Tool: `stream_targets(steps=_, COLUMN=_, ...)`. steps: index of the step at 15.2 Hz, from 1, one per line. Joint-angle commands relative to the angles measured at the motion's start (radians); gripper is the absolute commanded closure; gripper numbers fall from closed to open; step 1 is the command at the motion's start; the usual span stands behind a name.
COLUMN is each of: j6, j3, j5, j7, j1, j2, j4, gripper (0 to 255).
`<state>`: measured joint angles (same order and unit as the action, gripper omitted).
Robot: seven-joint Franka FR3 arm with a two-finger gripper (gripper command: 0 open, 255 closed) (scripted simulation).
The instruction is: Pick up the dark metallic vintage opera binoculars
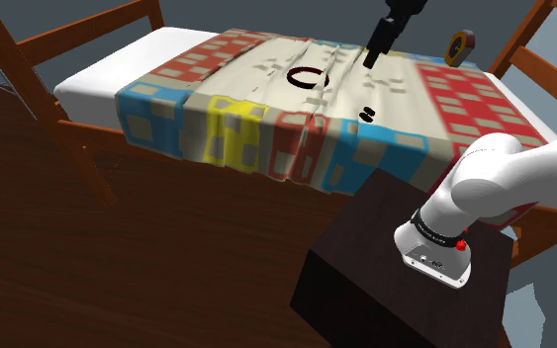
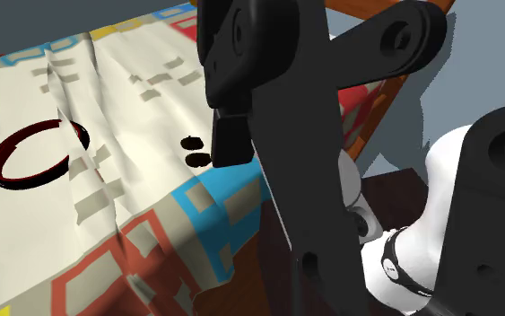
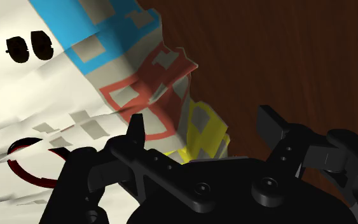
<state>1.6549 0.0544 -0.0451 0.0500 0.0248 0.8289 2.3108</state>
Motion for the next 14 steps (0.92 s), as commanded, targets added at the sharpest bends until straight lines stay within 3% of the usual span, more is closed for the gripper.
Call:
stream_targets(steps=1, j6=0.000, j3=0.000, j5=0.000, j7=0.000, j1=0.000, j2=0.000, j4=0.000, gripper=0)
stream_targets(steps=8, j6=0.190, j3=-0.125, j5=-0.088, j7=0.158, j1=0.021, j2=0.027, j4=0.193, gripper=0)
stream_targets(steps=14, j6=0.375, j3=-0.247, j5=-0.171, j7=0.294, j1=0.052, j2=-0.021, j4=0.304, gripper=0)
